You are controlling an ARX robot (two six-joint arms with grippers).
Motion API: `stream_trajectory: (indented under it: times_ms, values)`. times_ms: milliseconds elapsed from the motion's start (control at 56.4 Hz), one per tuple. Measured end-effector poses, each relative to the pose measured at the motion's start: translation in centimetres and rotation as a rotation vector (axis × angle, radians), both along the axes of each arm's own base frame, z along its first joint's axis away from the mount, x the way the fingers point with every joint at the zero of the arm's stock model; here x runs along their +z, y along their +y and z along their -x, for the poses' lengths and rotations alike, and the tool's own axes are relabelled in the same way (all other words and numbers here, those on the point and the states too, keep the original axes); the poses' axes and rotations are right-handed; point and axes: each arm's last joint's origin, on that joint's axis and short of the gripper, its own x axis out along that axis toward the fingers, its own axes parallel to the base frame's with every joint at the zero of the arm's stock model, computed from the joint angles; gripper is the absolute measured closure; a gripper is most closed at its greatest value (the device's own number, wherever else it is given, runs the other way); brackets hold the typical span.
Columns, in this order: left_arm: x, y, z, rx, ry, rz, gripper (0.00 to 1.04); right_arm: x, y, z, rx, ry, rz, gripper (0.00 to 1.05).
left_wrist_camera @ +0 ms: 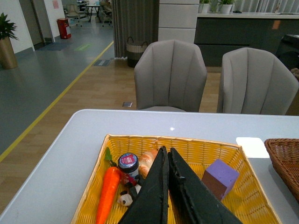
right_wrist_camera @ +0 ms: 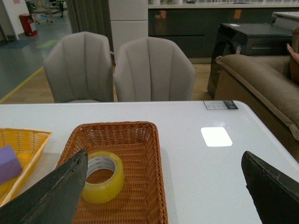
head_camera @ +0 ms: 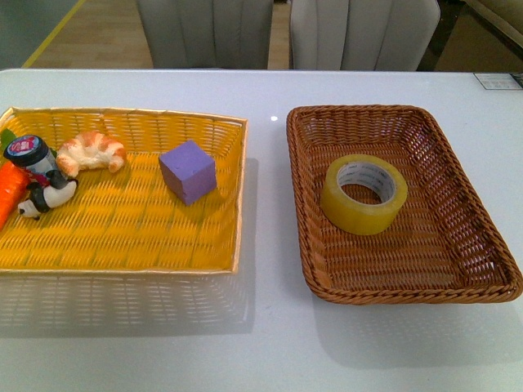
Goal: Move tape to another basket
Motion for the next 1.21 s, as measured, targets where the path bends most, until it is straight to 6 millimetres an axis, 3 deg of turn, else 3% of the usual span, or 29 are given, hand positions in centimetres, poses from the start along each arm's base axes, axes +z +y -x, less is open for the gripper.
stream_trajectory:
  times_ms: [727, 957, 1135, 1206]
  values:
    - [-0.3, 0.0, 2.6, 0.000, 0.009, -0.001, 1.03, 0.0, 0.0, 0.0, 0.000, 0.000, 0.000, 0.09]
    - [-0.4, 0.0, 2.6, 0.001, 0.014, -0.001, 1.03, 0.0, 0.0, 0.0, 0.000, 0.000, 0.000, 0.09]
    - [-0.4, 0.0, 2.6, 0.001, 0.013, 0.000, 0.59, 0.0, 0.0, 0.0, 0.000, 0.000, 0.000, 0.09]
    - [-0.4, 0.0, 2.6, 0.001, 0.013, 0.000, 0.48, 0.0, 0.0, 0.0, 0.000, 0.000, 0.000, 0.09]
